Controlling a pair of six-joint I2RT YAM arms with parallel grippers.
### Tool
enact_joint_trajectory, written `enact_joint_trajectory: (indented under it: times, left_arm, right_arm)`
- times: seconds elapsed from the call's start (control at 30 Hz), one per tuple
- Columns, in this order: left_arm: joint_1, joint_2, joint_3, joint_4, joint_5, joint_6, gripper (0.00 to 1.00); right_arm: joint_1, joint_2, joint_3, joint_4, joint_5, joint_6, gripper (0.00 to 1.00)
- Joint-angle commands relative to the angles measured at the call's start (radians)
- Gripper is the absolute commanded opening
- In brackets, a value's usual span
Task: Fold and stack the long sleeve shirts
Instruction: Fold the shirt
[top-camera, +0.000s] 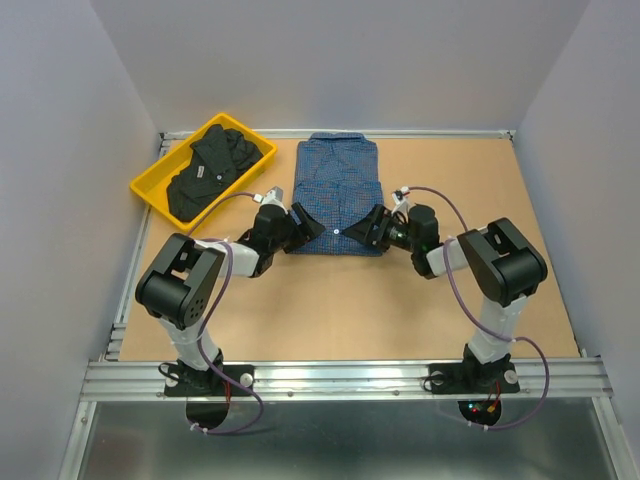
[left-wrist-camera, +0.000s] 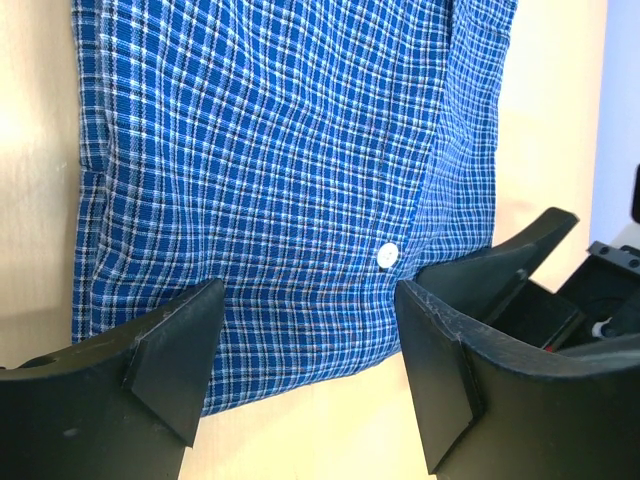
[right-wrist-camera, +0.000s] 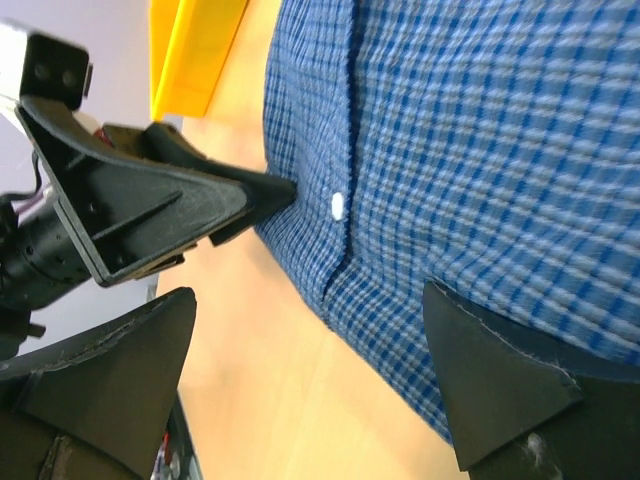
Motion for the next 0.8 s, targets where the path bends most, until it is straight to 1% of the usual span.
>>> enact_joint_trajectory:
  times: [0.0,0.07,0.3,0.43,0.5,0.63,0.67,0.77]
  left_arm:
    - [0.003,-0.018,-0.038,-0.086,-0.017,0.008,0.8]
    - [0.003,-0.021,-0.045,-0.086,-0.018,0.01,0.8]
    - [0.003,-0.037,-0.059,-0.084,-0.011,0.007,0.8]
    - [0.003,-0.083,-0.067,-0.089,-0.006,0.01,0.8]
    - [0.003,-0.123,-0.055,-0.11,-0.014,0.019,0.8]
    - [0.013,-0.166,0.025,-0.179,-0.033,0.054,0.8]
    - [0.017,-0.168,0.066,-0.188,-0.037,0.071,0.8]
    - [0.037,-0.134,0.158,-0.221,-0.041,0.091,0.8]
  right_arm:
    - [-0.032,-0.029,-0.028,-0.006,0.017,-0.004,1.0]
    - [-0.054,-0.006,-0.038,-0.006,0.022,-0.005,1.0]
    - [-0.069,0.054,-0.041,-0.001,0.011,-0.022,1.0]
    - [-0.071,-0.01,-0.022,-0.006,0.002,-0.031,0.99]
    - [-0.072,-0.055,0.016,-0.037,-0.003,-0.031,0.99]
    - [-0.077,-0.075,0.117,-0.08,-0.021,-0.028,0.99]
    - [-0.078,-0.072,0.14,-0.084,-0.021,-0.027,0.99]
    - [-0.081,-0.035,0.229,-0.101,-0.024,-0.014,0.99]
